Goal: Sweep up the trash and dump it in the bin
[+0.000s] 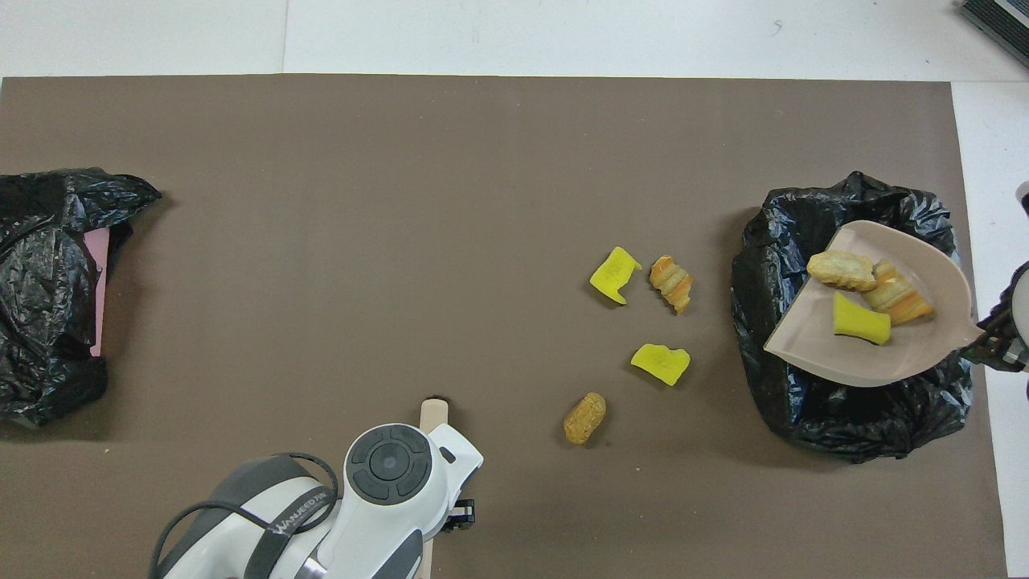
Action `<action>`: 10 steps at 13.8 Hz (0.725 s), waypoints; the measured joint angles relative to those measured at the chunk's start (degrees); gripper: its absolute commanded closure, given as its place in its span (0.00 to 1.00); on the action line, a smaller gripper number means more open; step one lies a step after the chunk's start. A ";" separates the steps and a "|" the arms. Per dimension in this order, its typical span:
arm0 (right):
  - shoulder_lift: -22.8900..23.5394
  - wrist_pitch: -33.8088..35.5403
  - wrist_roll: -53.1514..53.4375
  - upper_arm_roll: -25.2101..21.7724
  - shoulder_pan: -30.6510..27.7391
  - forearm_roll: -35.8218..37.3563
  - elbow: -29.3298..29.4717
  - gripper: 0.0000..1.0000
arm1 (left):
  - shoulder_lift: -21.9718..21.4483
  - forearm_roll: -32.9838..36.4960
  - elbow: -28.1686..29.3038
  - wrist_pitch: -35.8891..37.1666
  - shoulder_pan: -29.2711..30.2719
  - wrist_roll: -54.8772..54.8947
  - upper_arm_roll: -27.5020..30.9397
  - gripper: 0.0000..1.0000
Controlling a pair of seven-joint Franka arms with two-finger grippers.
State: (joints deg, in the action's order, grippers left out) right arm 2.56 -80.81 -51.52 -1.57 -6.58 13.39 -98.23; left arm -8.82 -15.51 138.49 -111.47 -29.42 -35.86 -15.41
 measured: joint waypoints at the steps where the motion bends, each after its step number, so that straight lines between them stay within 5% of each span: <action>1: 0.11 1.08 1.34 0.11 0.06 0.56 0.38 1.00 | 0.06 -0.01 -0.01 -0.09 0.13 0.01 0.09 0.00; 5: 4.40 7.88 2.68 0.60 0.63 2.06 6.29 1.00 | 0.86 -0.05 -1.40 -0.40 2.92 0.03 0.32 0.00; 10: 12.99 15.66 3.05 0.64 2.91 5.35 18.14 1.00 | 3.75 2.88 -9.81 -0.42 12.08 1.15 0.66 0.00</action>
State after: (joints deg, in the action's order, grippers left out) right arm 15.55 -65.15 -48.46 -0.93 -3.67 18.74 -80.09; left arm -5.07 -12.63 128.67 -111.89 -17.34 -34.71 -14.76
